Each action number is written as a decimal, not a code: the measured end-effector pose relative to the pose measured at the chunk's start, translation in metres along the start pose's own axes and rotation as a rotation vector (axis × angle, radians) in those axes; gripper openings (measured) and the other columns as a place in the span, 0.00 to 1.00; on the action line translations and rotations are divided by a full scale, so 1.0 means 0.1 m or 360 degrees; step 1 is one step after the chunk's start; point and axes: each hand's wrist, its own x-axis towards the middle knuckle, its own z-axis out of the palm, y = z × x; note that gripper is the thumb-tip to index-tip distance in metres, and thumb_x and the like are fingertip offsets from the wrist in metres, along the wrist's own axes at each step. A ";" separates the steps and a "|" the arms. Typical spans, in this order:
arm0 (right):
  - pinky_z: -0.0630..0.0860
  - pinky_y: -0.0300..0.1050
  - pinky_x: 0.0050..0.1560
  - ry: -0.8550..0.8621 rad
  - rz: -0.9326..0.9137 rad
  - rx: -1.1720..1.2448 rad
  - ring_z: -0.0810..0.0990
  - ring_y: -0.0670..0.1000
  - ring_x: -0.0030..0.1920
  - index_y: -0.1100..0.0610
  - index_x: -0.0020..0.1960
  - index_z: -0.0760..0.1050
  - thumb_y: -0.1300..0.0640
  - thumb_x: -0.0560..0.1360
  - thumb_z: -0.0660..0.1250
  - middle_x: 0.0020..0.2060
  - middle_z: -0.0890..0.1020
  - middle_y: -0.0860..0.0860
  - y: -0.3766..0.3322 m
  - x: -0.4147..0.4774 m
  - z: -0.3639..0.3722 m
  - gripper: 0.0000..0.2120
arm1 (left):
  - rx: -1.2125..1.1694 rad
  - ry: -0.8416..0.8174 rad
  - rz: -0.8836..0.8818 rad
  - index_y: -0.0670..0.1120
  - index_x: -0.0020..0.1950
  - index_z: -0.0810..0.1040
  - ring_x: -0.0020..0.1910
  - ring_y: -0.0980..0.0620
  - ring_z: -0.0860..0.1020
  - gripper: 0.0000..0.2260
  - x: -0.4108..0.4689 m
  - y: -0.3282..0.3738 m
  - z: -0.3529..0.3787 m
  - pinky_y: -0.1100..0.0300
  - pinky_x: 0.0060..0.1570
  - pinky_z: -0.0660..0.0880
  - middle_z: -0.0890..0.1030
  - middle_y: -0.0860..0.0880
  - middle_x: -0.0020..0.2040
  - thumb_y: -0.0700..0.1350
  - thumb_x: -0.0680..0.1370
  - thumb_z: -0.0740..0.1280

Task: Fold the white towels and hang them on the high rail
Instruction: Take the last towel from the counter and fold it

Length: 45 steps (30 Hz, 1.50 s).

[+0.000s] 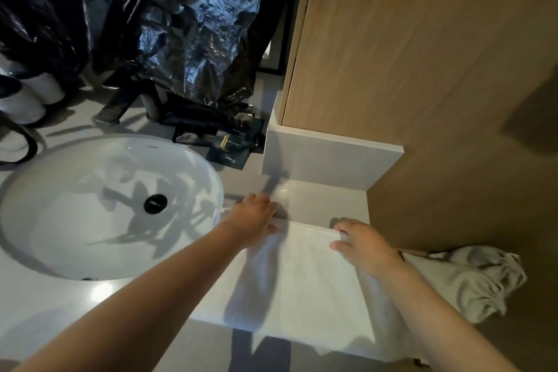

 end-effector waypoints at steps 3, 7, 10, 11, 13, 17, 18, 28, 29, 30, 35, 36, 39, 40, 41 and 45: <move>0.71 0.42 0.46 0.0038 -0.0007 0.0071 0.80 0.50 0.50 0.52 0.49 0.77 0.52 0.74 0.71 0.47 0.81 0.48 0.03 -0.04 -0.03 0.07 | -0.0294 -0.0112 -0.0172 0.48 0.65 0.75 0.59 0.44 0.76 0.21 0.09 0.01 -0.05 0.54 0.57 0.73 0.78 0.45 0.60 0.55 0.75 0.69; 0.72 0.45 0.46 0.0195 -0.0032 0.0164 0.79 0.52 0.47 0.53 0.45 0.78 0.50 0.73 0.73 0.44 0.80 0.48 0.02 -0.13 -0.19 0.08 | -0.0512 -0.0187 -0.0167 0.47 0.52 0.83 0.44 0.48 0.78 0.14 0.07 -0.09 -0.30 0.60 0.41 0.71 0.79 0.48 0.42 0.55 0.73 0.73; 0.72 0.48 0.47 0.0545 -0.0171 0.0121 0.79 0.55 0.47 0.54 0.48 0.80 0.49 0.74 0.73 0.45 0.80 0.51 -0.07 -0.23 -0.48 0.09 | -0.0585 0.0187 -0.0229 0.43 0.40 0.80 0.40 0.45 0.77 0.16 -0.03 -0.11 -0.62 0.54 0.37 0.71 0.79 0.46 0.39 0.56 0.69 0.76; 0.72 0.48 0.47 0.0717 -0.0249 0.0083 0.79 0.56 0.47 0.55 0.49 0.81 0.50 0.74 0.73 0.46 0.81 0.52 -0.10 -0.28 -0.58 0.09 | -0.0602 0.0329 -0.0214 0.44 0.39 0.80 0.38 0.46 0.76 0.16 -0.09 -0.09 -0.74 0.54 0.35 0.71 0.79 0.47 0.37 0.56 0.68 0.76; 0.72 0.49 0.45 0.1022 -0.0402 0.0023 0.79 0.58 0.45 0.57 0.49 0.81 0.52 0.74 0.74 0.44 0.81 0.53 -0.18 -0.36 -0.75 0.09 | -0.0632 0.0586 -0.0173 0.49 0.37 0.78 0.34 0.50 0.75 0.13 -0.23 -0.02 -0.96 0.58 0.31 0.68 0.77 0.53 0.33 0.56 0.68 0.77; 0.69 0.46 0.41 0.1207 -0.0501 -0.0021 0.78 0.56 0.41 0.55 0.47 0.81 0.54 0.73 0.74 0.40 0.79 0.51 -0.25 -0.54 -0.80 0.06 | -0.0615 0.0773 -0.0132 0.51 0.36 0.79 0.33 0.55 0.74 0.12 -0.55 0.07 -1.09 0.57 0.32 0.71 0.77 0.54 0.34 0.56 0.68 0.76; 0.69 0.45 0.41 0.1197 -0.0511 -0.0023 0.78 0.55 0.41 0.55 0.47 0.81 0.55 0.73 0.75 0.40 0.80 0.51 -0.24 -0.60 -0.74 0.06 | -0.0586 0.0742 -0.0122 0.51 0.36 0.78 0.33 0.56 0.74 0.12 -0.63 0.08 -1.03 0.58 0.32 0.71 0.77 0.55 0.34 0.56 0.68 0.76; 0.77 0.42 0.45 0.0803 -0.0150 0.0077 0.82 0.49 0.46 0.52 0.50 0.83 0.54 0.71 0.77 0.47 0.84 0.46 -0.14 -1.35 0.68 0.09 | -0.0669 0.0070 -0.0095 0.52 0.31 0.74 0.34 0.56 0.74 0.13 -1.15 0.11 0.23 0.63 0.33 0.69 0.77 0.53 0.33 0.54 0.68 0.75; 0.76 0.41 0.48 0.0790 -0.0071 0.0117 0.81 0.49 0.48 0.52 0.52 0.83 0.54 0.72 0.76 0.49 0.84 0.46 -0.15 -1.41 0.80 0.09 | -0.0723 0.0012 -0.0083 0.52 0.32 0.75 0.34 0.55 0.75 0.12 -1.19 0.10 0.31 0.63 0.33 0.69 0.77 0.52 0.33 0.54 0.68 0.75; 0.76 0.40 0.51 0.0786 0.0011 0.0157 0.81 0.48 0.50 0.51 0.54 0.83 0.54 0.73 0.75 0.51 0.83 0.45 -0.17 -1.48 0.89 0.10 | -0.0759 -0.0042 -0.0061 0.51 0.33 0.76 0.34 0.54 0.76 0.11 -1.23 0.09 0.38 0.63 0.34 0.70 0.78 0.52 0.34 0.53 0.68 0.76; 0.74 0.43 0.64 0.0737 0.0272 0.0284 0.75 0.47 0.63 0.51 0.62 0.80 0.53 0.76 0.71 0.61 0.79 0.45 -0.36 -1.75 1.18 0.14 | -0.0688 -0.0230 0.0159 0.53 0.36 0.75 0.37 0.56 0.76 0.12 -1.31 0.03 0.46 0.65 0.37 0.71 0.77 0.54 0.36 0.55 0.69 0.76; 0.73 0.44 0.65 0.0733 0.0315 0.0308 0.74 0.47 0.64 0.51 0.63 0.79 0.53 0.77 0.70 0.62 0.78 0.45 -0.41 -1.81 1.22 0.15 | -0.0662 -0.0304 0.0203 0.53 0.36 0.75 0.37 0.56 0.75 0.13 -1.31 0.01 0.45 0.64 0.37 0.70 0.77 0.54 0.36 0.56 0.69 0.75; 0.74 0.43 0.61 0.0838 0.0420 0.0383 0.77 0.48 0.60 0.52 0.61 0.80 0.53 0.78 0.68 0.58 0.81 0.47 -0.57 -1.97 1.32 0.13 | -0.0643 -0.0553 0.0394 0.49 0.40 0.80 0.40 0.54 0.77 0.11 -1.33 -0.04 0.38 0.61 0.46 0.76 0.79 0.53 0.39 0.56 0.71 0.74; 0.75 0.42 0.60 0.0864 0.0459 0.0402 0.78 0.49 0.59 0.53 0.61 0.81 0.53 0.78 0.68 0.57 0.82 0.47 -0.62 -2.00 1.34 0.12 | -0.0605 -0.0498 0.0485 0.47 0.43 0.82 0.42 0.53 0.78 0.11 -1.32 -0.04 0.36 0.60 0.49 0.76 0.80 0.53 0.41 0.54 0.73 0.73; 0.74 0.41 0.59 0.0887 0.0500 0.0424 0.78 0.49 0.58 0.53 0.60 0.81 0.53 0.78 0.68 0.56 0.82 0.48 -0.67 -2.03 1.35 0.12 | -0.0561 -0.0357 0.0533 0.46 0.45 0.82 0.43 0.53 0.78 0.11 -1.30 -0.04 0.34 0.61 0.50 0.75 0.80 0.52 0.42 0.53 0.74 0.71; 0.71 0.39 0.61 0.0982 0.0522 0.0469 0.76 0.49 0.61 0.52 0.62 0.79 0.53 0.79 0.66 0.60 0.79 0.48 -0.85 -1.96 1.30 0.12 | -0.0549 0.0415 0.0563 0.48 0.56 0.81 0.54 0.51 0.75 0.11 -1.17 0.01 0.23 0.62 0.57 0.68 0.79 0.50 0.54 0.51 0.77 0.69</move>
